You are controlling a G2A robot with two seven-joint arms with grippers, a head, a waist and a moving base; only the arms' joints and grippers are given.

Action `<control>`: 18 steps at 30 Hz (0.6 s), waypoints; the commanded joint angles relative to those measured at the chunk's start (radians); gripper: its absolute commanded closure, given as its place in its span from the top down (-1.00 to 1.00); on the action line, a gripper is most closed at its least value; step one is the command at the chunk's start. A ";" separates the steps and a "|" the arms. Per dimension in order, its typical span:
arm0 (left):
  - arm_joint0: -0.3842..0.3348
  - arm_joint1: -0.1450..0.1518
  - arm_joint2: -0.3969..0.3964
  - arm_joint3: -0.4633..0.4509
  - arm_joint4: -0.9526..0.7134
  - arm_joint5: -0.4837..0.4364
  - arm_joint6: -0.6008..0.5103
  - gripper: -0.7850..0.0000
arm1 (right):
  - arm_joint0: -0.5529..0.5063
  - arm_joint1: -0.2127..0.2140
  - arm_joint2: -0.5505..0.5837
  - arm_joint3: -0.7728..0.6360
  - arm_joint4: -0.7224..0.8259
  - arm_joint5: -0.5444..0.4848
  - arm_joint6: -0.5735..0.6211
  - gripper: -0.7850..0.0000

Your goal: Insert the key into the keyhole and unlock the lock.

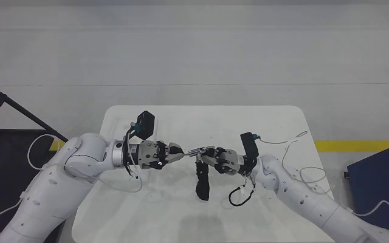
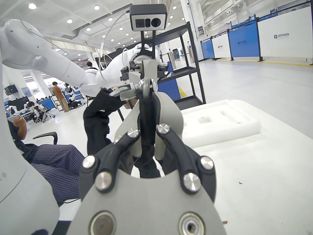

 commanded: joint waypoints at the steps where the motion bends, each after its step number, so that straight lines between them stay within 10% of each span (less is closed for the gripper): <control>1: -0.004 -0.002 0.004 -0.002 0.000 0.004 0.001 -1.00 | 0.000 0.000 0.000 0.000 0.000 0.000 0.000 -1.00; 18: -0.029 -0.019 0.046 -0.027 0.043 0.035 0.016 -1.00 | 0.000 0.000 0.000 0.000 0.000 0.000 0.000 -1.00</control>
